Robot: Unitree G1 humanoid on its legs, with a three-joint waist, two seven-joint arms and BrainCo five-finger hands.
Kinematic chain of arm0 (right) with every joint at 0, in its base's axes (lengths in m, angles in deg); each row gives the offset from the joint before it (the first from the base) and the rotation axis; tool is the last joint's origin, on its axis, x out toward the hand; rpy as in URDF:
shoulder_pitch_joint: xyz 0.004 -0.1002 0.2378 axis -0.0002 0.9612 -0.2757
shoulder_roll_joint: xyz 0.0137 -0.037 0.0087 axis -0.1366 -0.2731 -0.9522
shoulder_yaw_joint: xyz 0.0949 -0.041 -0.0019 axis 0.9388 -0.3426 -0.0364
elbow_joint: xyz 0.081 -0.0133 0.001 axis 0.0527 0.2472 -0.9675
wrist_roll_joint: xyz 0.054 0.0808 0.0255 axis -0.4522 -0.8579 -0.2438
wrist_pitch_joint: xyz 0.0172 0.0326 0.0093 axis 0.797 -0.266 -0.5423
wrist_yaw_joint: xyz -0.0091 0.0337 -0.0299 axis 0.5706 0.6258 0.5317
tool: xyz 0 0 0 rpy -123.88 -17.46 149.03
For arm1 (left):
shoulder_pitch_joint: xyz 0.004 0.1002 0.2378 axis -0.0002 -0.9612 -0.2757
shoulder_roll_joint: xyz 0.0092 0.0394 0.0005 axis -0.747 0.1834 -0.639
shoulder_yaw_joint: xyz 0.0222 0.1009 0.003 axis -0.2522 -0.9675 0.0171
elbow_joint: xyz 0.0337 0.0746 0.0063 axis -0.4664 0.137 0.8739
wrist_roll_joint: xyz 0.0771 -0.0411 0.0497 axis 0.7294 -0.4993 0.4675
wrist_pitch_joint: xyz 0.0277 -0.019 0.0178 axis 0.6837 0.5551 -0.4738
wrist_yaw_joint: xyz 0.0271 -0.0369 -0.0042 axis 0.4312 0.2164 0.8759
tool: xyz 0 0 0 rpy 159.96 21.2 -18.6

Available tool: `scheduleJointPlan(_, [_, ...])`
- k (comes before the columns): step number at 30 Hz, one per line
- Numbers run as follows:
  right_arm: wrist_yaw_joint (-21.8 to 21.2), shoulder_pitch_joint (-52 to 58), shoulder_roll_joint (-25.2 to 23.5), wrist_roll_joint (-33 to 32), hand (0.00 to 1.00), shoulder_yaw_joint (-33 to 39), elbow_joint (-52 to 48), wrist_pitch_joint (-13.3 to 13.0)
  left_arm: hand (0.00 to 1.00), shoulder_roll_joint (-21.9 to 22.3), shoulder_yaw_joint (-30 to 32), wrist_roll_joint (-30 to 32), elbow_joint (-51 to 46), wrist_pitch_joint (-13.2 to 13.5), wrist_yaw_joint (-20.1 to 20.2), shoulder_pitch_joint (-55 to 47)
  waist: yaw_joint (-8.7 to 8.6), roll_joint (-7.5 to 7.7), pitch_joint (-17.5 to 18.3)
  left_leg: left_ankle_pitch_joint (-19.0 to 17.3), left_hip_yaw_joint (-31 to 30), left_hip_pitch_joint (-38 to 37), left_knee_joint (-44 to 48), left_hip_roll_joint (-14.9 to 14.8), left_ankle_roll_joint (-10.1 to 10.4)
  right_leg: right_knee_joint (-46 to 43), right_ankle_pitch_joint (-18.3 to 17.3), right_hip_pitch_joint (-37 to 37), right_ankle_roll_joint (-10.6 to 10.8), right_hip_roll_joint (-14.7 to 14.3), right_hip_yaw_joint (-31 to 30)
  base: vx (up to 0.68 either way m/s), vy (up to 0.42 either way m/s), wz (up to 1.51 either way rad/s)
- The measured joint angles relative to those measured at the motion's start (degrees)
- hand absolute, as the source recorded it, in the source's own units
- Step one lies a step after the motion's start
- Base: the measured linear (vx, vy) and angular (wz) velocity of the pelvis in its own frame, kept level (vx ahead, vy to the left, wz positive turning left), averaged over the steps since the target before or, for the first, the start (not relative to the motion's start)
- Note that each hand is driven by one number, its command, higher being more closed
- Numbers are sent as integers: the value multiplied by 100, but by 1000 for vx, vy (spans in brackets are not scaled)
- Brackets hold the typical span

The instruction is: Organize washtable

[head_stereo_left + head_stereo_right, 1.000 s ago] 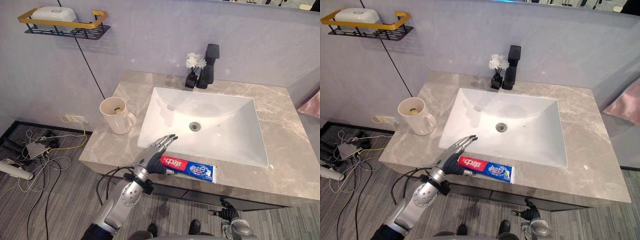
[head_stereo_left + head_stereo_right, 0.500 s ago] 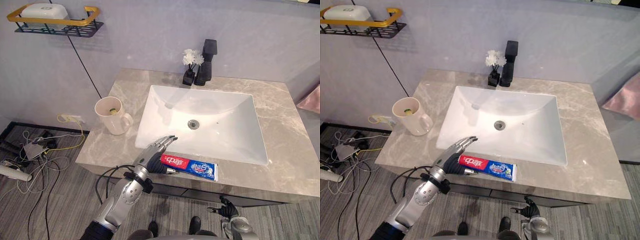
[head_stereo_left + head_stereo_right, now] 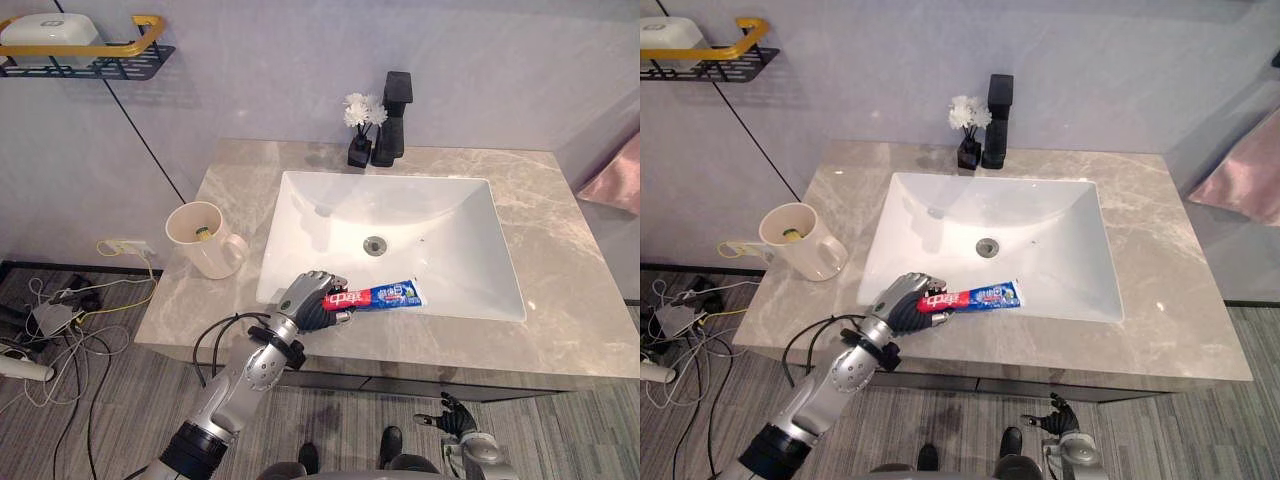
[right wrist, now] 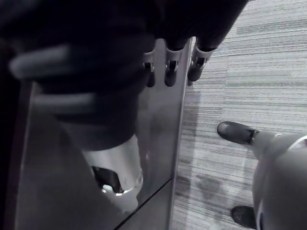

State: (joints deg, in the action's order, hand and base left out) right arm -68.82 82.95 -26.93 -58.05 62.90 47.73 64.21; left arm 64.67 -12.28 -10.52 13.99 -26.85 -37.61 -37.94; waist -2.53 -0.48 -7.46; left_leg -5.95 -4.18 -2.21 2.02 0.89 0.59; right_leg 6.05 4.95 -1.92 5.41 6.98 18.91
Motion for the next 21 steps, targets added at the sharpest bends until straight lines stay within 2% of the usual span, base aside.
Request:
scheduleJointPlan(10, [51,53,-8,-19,0,227,-242,10,100,-37,121,-29,-133,13,-41,-265,18,-3,-2,-4,129,-34,-5,-38,2,1,1,19,0,-29,-114,-22,2,-5])
scheduleJointPlan(17, [161,383,-68,-41,0,660,-866,7,100,20,391,-190,-388,-230,-121,-493,18,2,-1,-37,304,1,-12,-120,9,-2,6,144,-7,-85,-321,-3,-4,-15])
scheduleJointPlan(21, [231,642,-154,-79,0,1110,-1305,12,100,131,487,-387,-802,-320,-142,-541,45,78,-13,-55,440,48,0,-153,26,-20,22,238,-25,-106,-454,13,5,-15])
